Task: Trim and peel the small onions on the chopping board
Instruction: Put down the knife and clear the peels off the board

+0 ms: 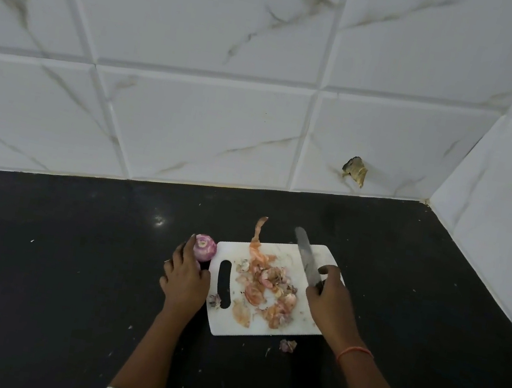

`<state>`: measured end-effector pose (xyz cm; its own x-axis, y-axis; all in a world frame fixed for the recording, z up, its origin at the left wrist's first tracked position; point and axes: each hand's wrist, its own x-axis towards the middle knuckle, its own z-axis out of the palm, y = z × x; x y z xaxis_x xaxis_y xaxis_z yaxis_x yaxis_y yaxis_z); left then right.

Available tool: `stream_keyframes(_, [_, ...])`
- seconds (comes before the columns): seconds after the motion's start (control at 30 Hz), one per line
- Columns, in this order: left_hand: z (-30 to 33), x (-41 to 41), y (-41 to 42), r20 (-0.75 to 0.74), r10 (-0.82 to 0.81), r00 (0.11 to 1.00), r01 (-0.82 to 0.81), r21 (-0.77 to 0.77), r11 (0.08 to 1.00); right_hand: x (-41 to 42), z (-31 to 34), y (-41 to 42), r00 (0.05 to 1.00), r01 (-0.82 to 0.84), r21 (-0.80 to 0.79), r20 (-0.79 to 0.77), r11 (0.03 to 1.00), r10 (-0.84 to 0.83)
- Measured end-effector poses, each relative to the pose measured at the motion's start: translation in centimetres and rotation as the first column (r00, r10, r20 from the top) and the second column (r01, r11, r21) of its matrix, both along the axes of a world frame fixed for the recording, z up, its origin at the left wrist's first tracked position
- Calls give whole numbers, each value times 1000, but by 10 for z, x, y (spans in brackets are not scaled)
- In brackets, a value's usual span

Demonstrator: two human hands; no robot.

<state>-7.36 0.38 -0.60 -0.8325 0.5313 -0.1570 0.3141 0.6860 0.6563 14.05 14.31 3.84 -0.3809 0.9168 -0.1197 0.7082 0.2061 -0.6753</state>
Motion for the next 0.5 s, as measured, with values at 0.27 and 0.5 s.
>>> stream_keyframes(0.27, [30,24,19,-164,-108,980,123,82,989,10,10,-2,894,69,-288,-406,955,-187])
stream_keyframes(0.5, [70,76,62,348,-420,838,287,372,883,7,31,-10,815,15,-325,-544,946,-200])
